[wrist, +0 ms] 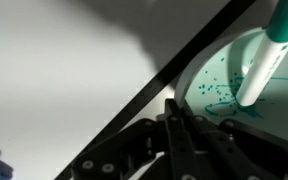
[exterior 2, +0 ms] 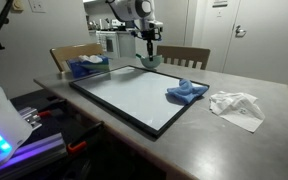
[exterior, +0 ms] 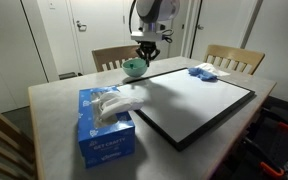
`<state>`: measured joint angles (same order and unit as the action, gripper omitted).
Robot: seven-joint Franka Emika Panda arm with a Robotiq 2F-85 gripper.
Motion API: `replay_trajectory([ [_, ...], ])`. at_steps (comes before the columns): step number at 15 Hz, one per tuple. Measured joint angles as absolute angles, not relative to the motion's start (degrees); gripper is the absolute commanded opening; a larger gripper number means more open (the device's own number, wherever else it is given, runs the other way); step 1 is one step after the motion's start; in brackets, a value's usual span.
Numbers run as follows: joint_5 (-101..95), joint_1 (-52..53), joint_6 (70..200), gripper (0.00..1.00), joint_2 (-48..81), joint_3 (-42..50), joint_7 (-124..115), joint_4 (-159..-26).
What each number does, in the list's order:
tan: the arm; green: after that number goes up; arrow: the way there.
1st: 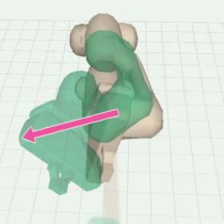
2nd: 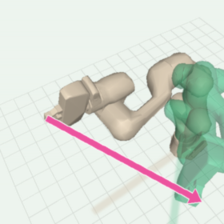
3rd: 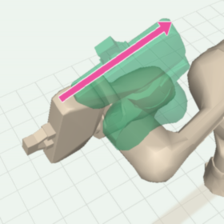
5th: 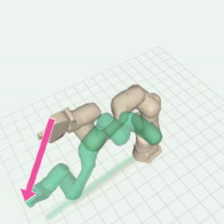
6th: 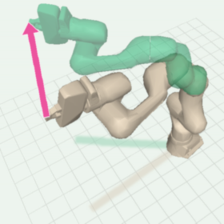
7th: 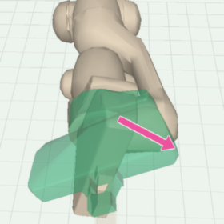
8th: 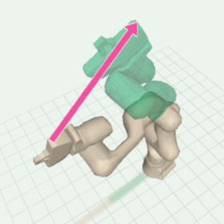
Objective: Move the bowl to the right then move the box forward towards the right
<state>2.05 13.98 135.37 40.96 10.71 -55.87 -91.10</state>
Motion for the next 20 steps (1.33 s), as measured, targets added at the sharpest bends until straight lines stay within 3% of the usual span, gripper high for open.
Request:
replay_trajectory([
  [20, 1.9, 7.2, 146.7, 0.05, 41.1, 19.4, -102.8, -100.0],
])
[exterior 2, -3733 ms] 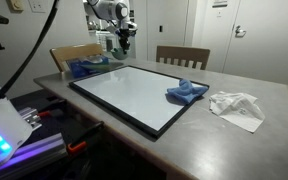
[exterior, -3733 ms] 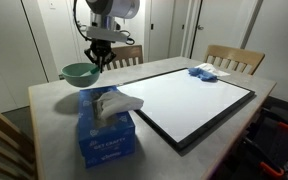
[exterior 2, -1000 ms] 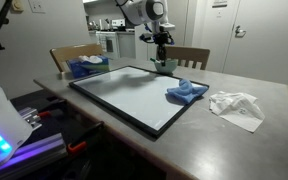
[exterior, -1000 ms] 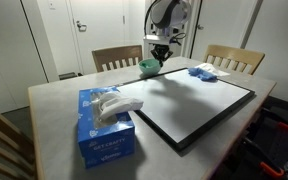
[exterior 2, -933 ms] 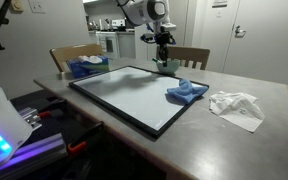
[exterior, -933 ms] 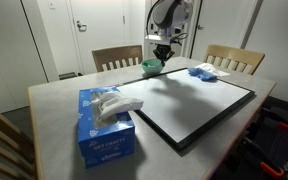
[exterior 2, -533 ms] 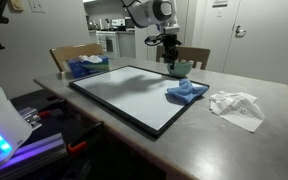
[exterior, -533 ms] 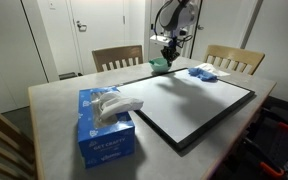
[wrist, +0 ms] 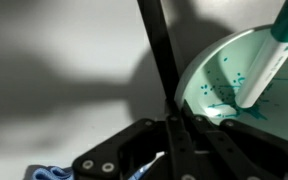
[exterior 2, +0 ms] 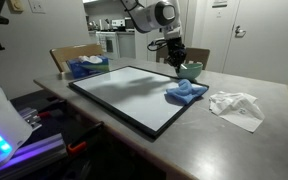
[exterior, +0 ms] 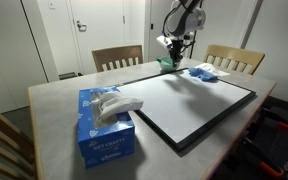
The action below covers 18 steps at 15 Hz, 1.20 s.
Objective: Move the bowl to the right then move the box forward towards the right
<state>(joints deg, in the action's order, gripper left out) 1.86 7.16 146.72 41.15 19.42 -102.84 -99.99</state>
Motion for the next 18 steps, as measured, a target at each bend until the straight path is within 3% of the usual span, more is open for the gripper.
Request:
replay_trajectory([
  [1, 1.9, 7.2, 146.7, 0.01, 41.1, 19.4, -102.9, -100.1],
  [9, -2.6, 6.4, 146.9, 0.01, 41.6, 21.4, -103.8, -99.7],
  [18, 7.3, -9.1, 146.7, 0.01, 46.0, 18.3, -103.2, -92.5],
])
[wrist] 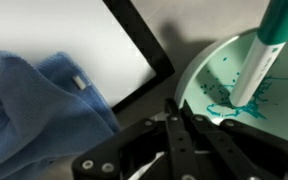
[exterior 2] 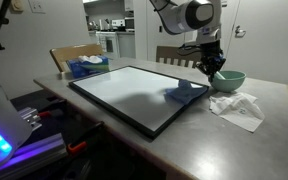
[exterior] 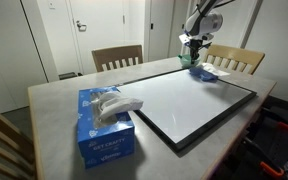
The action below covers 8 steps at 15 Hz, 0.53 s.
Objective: Move the bowl to the right then move the box forward towards the right
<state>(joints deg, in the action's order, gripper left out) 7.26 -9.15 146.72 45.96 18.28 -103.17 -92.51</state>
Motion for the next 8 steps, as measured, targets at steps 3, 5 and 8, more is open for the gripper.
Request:
replay_trajectory([
  [3, 12.3, -12.4, 143.5, 0.01, 46.6, 16.3, -104.1, -89.8],
  [5, 15.2, -13.7, 140.9, 0.01, 46.9, 15.5, -106.0, -88.0],
  [8, 18.0, -15.1, 138.4, 0.01, 47.1, 14.6, -108.7, -86.6],
])
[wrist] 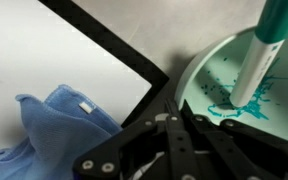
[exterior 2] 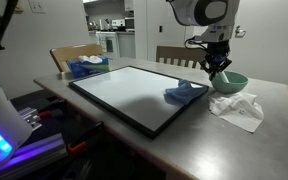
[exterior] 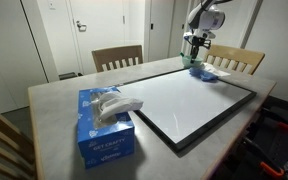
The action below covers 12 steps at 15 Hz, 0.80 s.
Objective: Move the bowl to the right then move the box forward towards the right
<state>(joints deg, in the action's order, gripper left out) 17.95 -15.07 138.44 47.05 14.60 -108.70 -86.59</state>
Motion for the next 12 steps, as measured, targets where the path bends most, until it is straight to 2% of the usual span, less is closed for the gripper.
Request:
replay_trajectory([
  [8, 17.8, -15.1, 137.3, 0.01, 47.2, 14.5, -113.4, -85.9],
  [9, 17.7, -15.1, 137.1, 0.3, 47.2, 14.5, -113.7, -85.8],
  [10, 17.6, -15.1, 136.9, 0.32, 47.2, 14.5, -113.9, -85.8],
  [12, 17.6, -15.1, 136.0, 0.43, 47.3, 14.5, -114.3, -85.7],
])
